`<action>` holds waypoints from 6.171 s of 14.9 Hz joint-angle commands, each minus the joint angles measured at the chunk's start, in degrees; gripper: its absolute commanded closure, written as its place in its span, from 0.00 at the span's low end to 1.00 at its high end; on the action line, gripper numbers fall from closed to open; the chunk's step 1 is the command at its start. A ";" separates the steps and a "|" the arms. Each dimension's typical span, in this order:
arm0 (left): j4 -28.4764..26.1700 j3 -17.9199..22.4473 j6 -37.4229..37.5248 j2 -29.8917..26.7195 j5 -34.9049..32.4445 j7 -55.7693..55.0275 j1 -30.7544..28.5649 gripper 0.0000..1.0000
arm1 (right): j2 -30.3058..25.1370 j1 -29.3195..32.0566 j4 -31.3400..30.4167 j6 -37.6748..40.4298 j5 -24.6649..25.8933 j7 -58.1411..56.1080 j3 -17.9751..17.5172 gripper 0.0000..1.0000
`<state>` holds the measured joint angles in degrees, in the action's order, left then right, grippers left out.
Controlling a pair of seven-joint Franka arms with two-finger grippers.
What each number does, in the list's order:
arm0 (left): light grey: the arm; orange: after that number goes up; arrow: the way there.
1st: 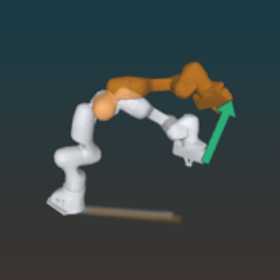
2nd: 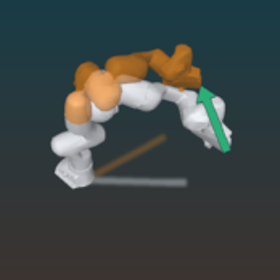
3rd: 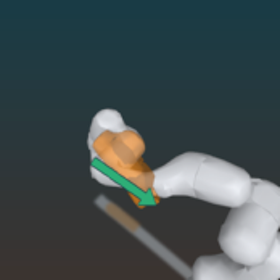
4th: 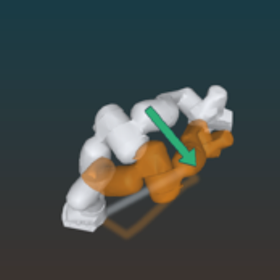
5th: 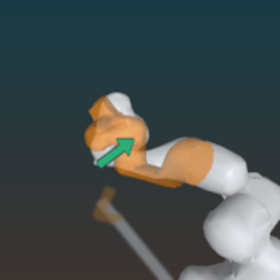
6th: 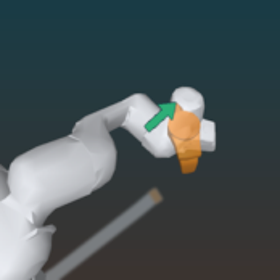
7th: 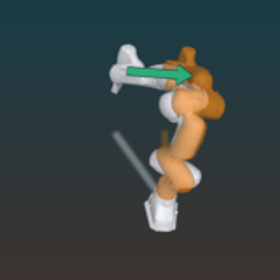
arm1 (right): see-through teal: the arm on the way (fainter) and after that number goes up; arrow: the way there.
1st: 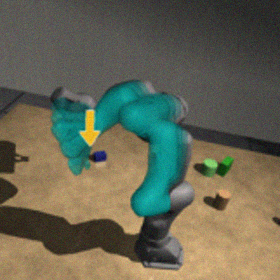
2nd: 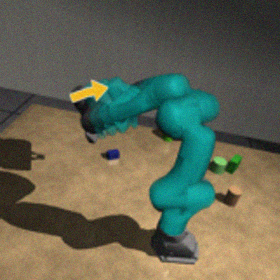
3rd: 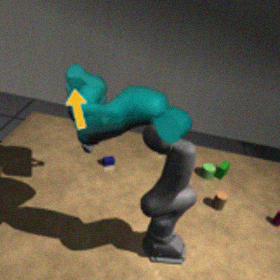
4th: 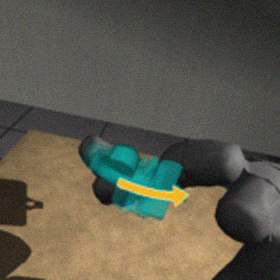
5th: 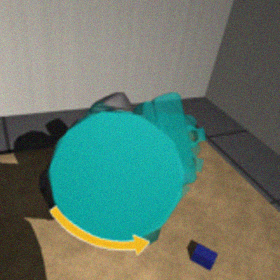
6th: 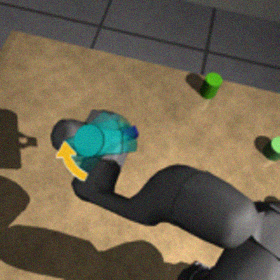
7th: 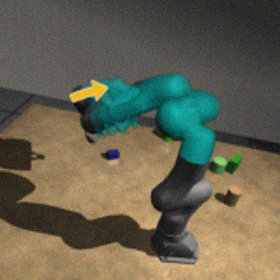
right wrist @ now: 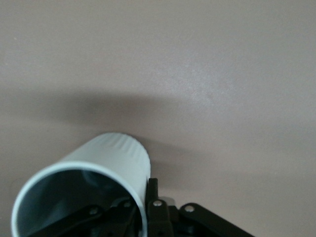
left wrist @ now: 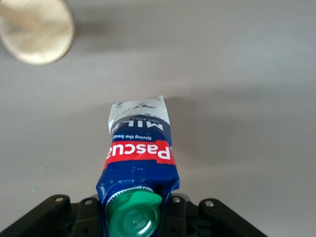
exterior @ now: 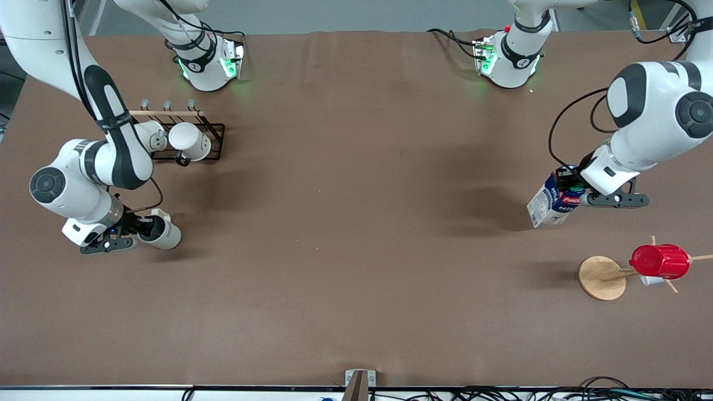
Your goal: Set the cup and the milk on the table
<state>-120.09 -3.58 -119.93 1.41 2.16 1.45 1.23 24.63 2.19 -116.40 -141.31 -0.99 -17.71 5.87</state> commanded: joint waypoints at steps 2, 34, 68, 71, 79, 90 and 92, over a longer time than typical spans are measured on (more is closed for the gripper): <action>3.28 -6.60 3.99 -0.10 0.56 -2.50 0.00 0.80 | -4.58 -1.66 4.23 12.34 -2.87 -0.14 -0.51 1.00; 27.00 -38.35 4.44 31.97 -13.68 -37.48 3.78 0.77 | 3.78 -25.58 17.17 11.99 14.61 77.66 -26.17 0.00; 30.53 -37.91 4.27 30.95 -12.88 -37.40 5.63 0.00 | -25.33 -1.49 24.55 47.27 1.34 23.94 -7.63 0.00; 30.88 -35.03 5.23 25.94 -12.97 -37.13 5.28 0.00 | -25.24 -1.84 24.55 47.27 1.34 24.74 -7.63 0.00; 30.44 -16.22 11.28 11.52 -5.87 -16.97 5.63 0.00 | -25.15 -1.75 24.64 47.45 1.34 24.74 -7.54 0.00; 24.65 2.42 23.87 -5.18 0.12 -5.26 5.10 0.00 | -25.24 -2.02 24.55 47.53 1.34 24.48 -7.54 0.00; 21.85 3.23 25.62 -8.34 0.21 -1.03 4.14 0.00 | -25.33 -2.37 25.16 48.84 1.43 24.13 -7.54 0.00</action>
<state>-93.15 -1.25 -95.02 -2.02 1.28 -3.31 5.91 -0.35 0.31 -91.74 -93.92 1.19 6.18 -1.74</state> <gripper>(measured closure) 0.000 0.000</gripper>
